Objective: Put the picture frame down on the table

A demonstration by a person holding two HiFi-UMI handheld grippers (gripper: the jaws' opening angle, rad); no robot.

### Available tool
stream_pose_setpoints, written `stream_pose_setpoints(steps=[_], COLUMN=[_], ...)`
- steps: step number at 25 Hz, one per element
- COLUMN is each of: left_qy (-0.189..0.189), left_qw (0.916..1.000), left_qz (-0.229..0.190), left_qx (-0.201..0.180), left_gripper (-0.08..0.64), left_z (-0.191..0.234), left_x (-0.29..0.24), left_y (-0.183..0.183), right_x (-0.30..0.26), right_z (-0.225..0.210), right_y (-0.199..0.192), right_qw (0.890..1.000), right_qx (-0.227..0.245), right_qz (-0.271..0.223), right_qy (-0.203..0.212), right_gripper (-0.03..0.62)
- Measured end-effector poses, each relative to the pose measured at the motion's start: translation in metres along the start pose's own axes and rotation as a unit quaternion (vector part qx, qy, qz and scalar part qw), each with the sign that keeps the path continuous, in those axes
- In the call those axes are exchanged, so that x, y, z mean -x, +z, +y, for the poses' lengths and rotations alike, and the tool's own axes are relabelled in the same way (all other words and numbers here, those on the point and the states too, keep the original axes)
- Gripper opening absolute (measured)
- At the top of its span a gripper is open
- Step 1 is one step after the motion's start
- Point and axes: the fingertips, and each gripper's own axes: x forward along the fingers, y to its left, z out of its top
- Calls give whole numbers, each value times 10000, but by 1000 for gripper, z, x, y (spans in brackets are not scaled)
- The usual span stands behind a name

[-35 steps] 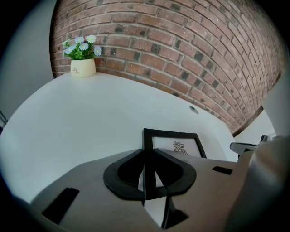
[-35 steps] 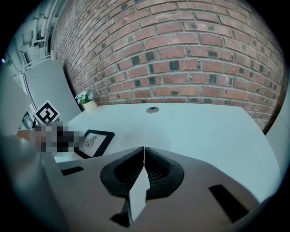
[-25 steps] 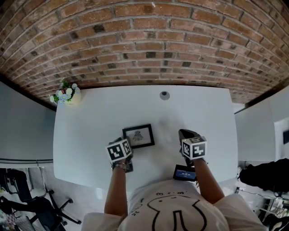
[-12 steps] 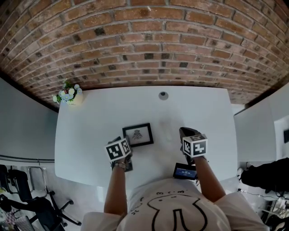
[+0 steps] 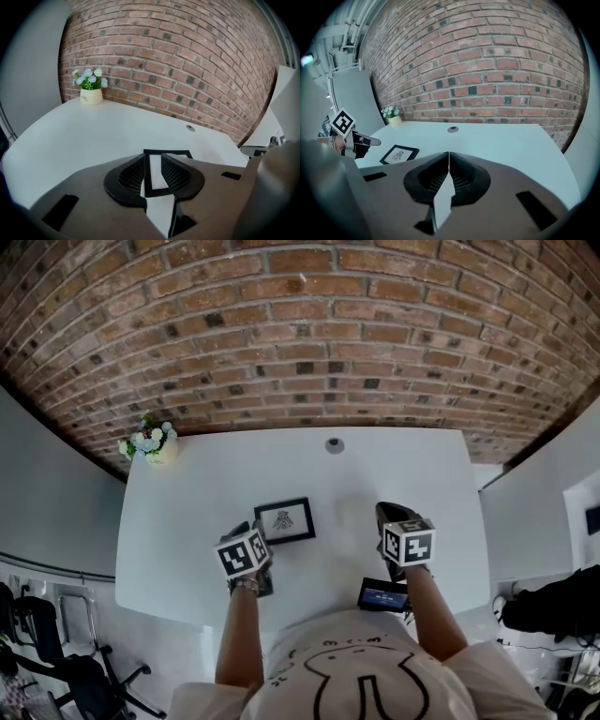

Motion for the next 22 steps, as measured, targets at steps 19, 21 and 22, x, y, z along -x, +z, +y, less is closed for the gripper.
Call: stream_pose_setpoints(steps=[19, 21, 22], left_qy=[123, 45, 3], left_qw=[9761, 9710, 9685], left_qz=[-1898, -2108, -2194], left_qx=[-1047, -1124, -1180], left_gripper=[14, 12, 12], left_z=[-44, -50, -52], left_x=[100, 109, 113], left_y=[35, 39, 41], right_x=[78, 83, 86], right_z=[13, 16, 17], right_y=[12, 11, 13], right_qw=[9958, 9951, 9947], right_qx=[253, 265, 278], right_qz=[-874, -938, -979], right_qy=[140, 157, 160], right_gripper=[17, 18, 18])
